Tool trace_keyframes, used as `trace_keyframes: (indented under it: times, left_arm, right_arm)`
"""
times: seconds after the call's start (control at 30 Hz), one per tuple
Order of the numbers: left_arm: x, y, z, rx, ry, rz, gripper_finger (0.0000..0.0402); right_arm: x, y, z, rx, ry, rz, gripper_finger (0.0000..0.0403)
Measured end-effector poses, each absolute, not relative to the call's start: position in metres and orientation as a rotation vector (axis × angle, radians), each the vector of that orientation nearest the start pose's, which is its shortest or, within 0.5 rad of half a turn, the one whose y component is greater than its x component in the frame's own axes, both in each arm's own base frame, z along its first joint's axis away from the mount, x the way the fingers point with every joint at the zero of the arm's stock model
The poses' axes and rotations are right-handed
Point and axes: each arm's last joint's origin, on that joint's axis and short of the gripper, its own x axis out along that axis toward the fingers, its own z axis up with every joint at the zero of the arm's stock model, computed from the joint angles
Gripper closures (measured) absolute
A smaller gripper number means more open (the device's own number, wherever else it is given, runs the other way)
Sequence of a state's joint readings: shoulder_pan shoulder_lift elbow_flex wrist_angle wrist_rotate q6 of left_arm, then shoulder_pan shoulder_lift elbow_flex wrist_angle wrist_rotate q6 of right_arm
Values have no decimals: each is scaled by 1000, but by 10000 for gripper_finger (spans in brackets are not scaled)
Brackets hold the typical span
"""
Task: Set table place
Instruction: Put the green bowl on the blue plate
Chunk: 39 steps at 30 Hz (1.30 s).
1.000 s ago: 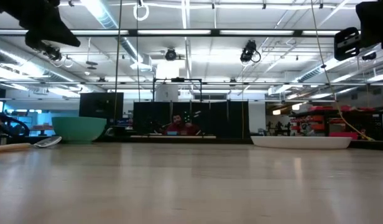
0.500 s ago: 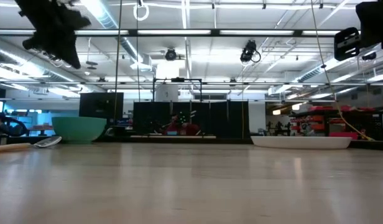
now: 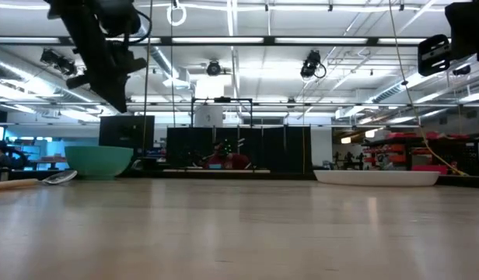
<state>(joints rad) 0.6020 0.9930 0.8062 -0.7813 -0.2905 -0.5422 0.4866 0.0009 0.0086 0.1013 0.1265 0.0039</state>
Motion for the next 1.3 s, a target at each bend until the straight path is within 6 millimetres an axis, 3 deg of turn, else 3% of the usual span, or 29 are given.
trace_keyframes:
  times: [0.47, 0.67, 0.93, 1.3]
  left_arm:
    - [159, 127, 235, -659, 872, 1127, 373]
    - [158, 130, 233, -670, 874, 1144, 322]
    - [145, 149, 228, -706, 886, 1251, 240]
    - [157, 166, 204, -655, 1026, 1147, 228]
  right_arm:
    - [87, 42, 176, 65, -93, 362, 385]
    - [87, 42, 176, 65, -93, 363, 385]
    - [87, 42, 175, 67, -87, 362, 385]
    - [87, 42, 174, 139, -66, 366, 385]
